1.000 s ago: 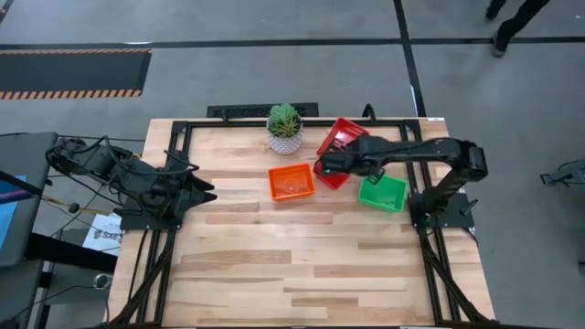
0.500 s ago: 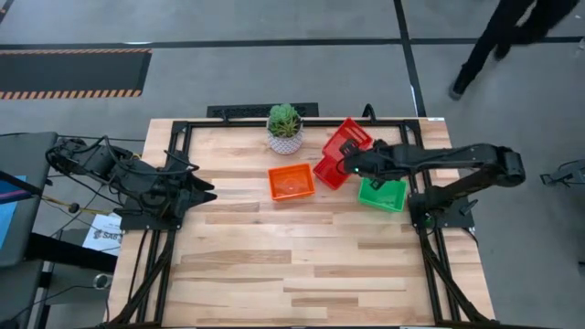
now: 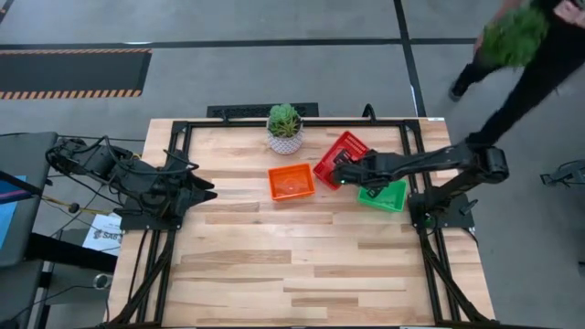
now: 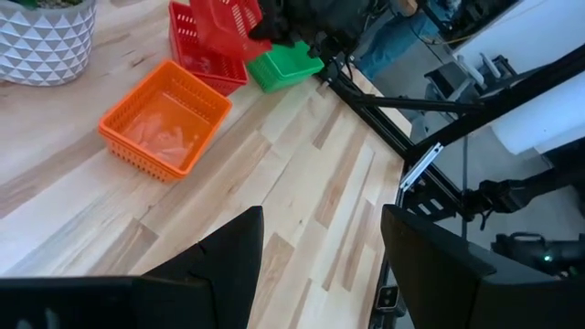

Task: Stack baskets by color
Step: Stack the bottom red bin into the stacked red bin, then return to Home Position

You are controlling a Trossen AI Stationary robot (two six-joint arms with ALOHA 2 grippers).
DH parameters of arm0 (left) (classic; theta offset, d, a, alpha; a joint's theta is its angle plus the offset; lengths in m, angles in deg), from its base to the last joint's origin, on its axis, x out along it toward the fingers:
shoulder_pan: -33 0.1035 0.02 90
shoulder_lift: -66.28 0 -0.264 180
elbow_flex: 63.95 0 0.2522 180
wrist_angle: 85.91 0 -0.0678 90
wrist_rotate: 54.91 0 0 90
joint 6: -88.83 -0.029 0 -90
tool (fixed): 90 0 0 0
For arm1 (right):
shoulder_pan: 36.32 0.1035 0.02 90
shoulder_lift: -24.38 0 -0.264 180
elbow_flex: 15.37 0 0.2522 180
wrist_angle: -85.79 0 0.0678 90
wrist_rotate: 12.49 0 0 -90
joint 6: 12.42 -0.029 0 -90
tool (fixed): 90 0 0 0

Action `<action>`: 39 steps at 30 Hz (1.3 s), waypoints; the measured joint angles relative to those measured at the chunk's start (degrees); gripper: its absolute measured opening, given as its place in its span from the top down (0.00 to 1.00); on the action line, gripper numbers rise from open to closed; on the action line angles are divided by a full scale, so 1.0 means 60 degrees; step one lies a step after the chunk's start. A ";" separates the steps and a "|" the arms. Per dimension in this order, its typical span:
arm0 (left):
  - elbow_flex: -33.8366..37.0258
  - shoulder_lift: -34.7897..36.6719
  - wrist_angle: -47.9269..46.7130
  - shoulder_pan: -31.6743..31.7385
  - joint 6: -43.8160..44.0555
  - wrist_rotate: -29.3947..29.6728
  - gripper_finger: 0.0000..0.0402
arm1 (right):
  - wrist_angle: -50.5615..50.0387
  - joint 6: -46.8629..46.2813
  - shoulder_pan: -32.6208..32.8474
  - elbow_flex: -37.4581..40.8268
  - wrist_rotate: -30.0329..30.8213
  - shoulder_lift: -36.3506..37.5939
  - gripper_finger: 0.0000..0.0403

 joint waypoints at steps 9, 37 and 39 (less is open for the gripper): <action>0.0000 0.0004 0.0007 -0.0004 0.0025 0.0000 0.48 | 0.0007 -0.0559 0.0120 0.0000 -0.0386 -0.0505 0.91; 0.0000 0.0000 -0.0011 0.0000 -0.0070 0.0131 0.48 | 0.0236 0.1149 -0.0171 0.0000 -0.0604 -0.0464 0.54; 0.0000 0.0002 -0.0011 -0.0004 -0.0092 0.0137 0.48 | 0.0226 0.1319 -0.0171 -0.0002 -0.0602 -0.0306 0.51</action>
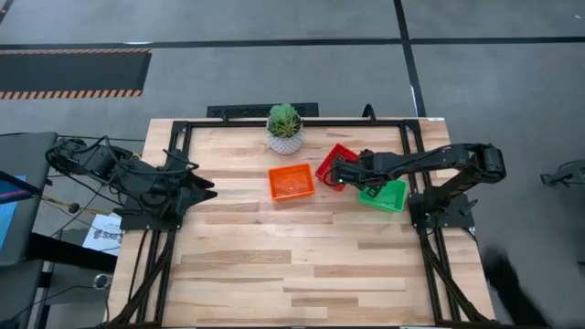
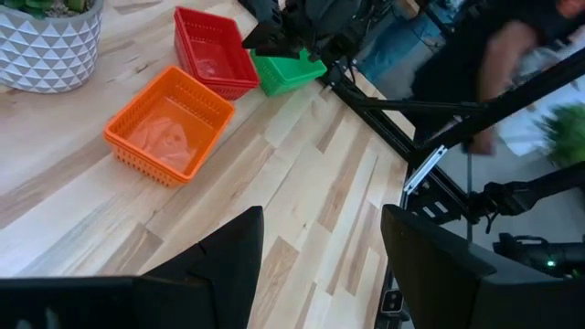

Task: Stack baskets by color
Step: Return to Home Position

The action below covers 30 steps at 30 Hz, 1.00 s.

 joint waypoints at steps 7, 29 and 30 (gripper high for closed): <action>0.0000 -0.0002 0.0004 0.0004 -0.0072 0.0001 0.48 | 0.0000 0.1375 0.0033 -0.0002 0.0005 0.1198 0.44; -0.0004 0.0001 -0.0008 0.0007 -0.0416 -0.0171 0.48 | 0.3938 0.9545 0.2018 -0.0006 -0.1005 0.5073 0.46; -0.0004 0.0001 0.0019 0.0006 -0.0738 -0.0255 0.48 | 0.4380 1.0070 0.2218 -0.0006 -0.1002 0.5076 0.46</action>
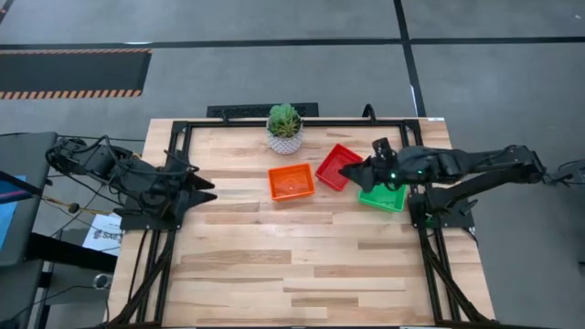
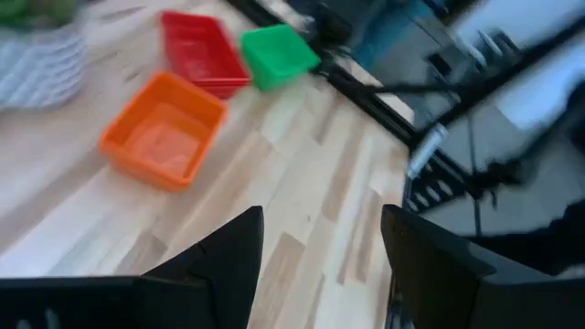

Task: Stack baskets by color
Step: Return to Home Position

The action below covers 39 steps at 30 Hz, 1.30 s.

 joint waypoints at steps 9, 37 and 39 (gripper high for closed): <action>0.0002 0.0195 0.3012 -0.0021 -0.3597 -0.2280 0.48 | 0.3599 0.4456 0.1574 -0.0004 0.0478 0.0198 0.47; 0.6068 0.5095 0.7657 0.1793 -0.4199 -0.3605 0.48 | 0.8299 0.6989 0.2453 0.7040 0.0412 0.5937 0.46; 0.6486 0.5514 0.7799 0.1793 -0.4201 -0.3604 0.48 | 0.8423 0.6989 0.2453 0.7476 0.0383 0.6223 0.46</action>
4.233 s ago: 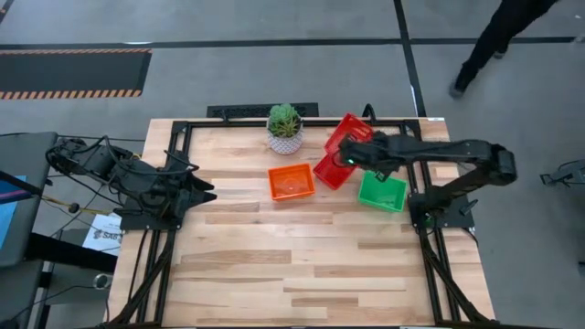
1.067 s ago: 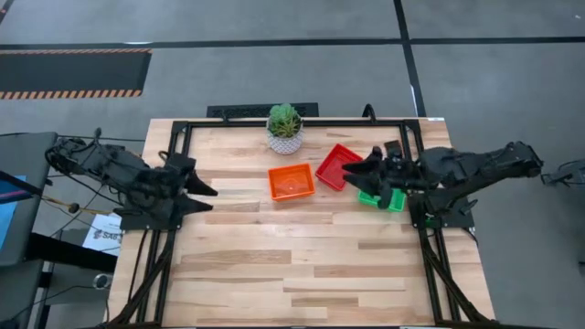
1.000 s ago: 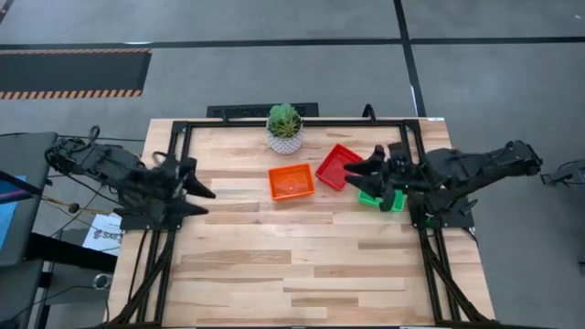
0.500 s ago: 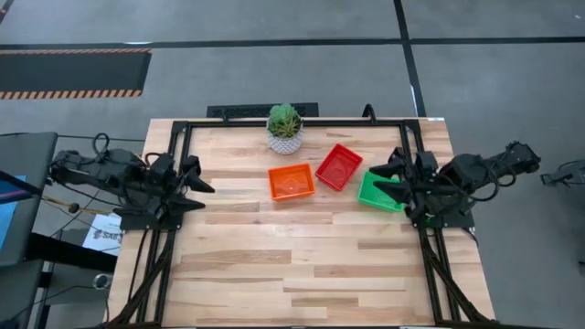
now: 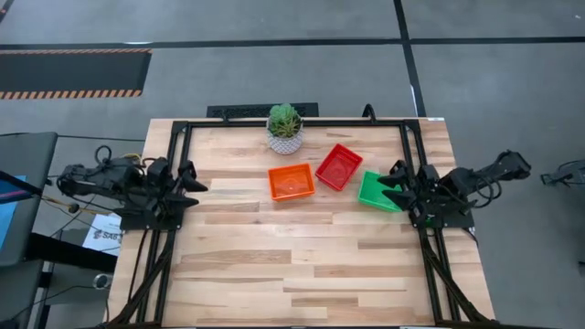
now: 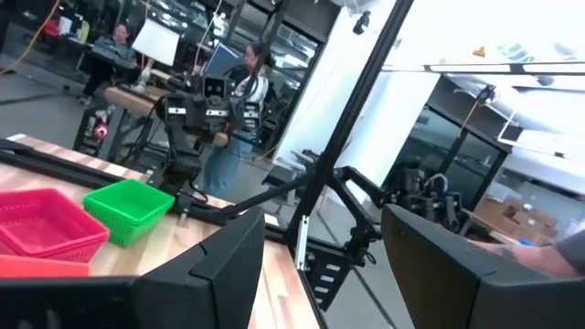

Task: Stack baskets by color
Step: Return to Home Position

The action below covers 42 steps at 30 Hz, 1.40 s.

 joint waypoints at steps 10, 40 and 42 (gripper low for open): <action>0.1709 0.1975 0.0198 0.0004 -0.0008 0.0308 0.48 | 0.1089 0.0044 -0.0032 0.1755 -0.0224 0.1520 0.46; 0.4585 0.1950 0.1582 -0.0007 -0.1267 0.0632 0.48 | -0.4057 0.0463 -0.0219 0.1766 -0.0146 0.2752 0.46; 0.4587 0.1944 0.1441 -0.0007 -0.1646 0.0933 0.48 | -0.4346 0.0406 -0.0219 0.1766 -0.0147 0.2742 0.46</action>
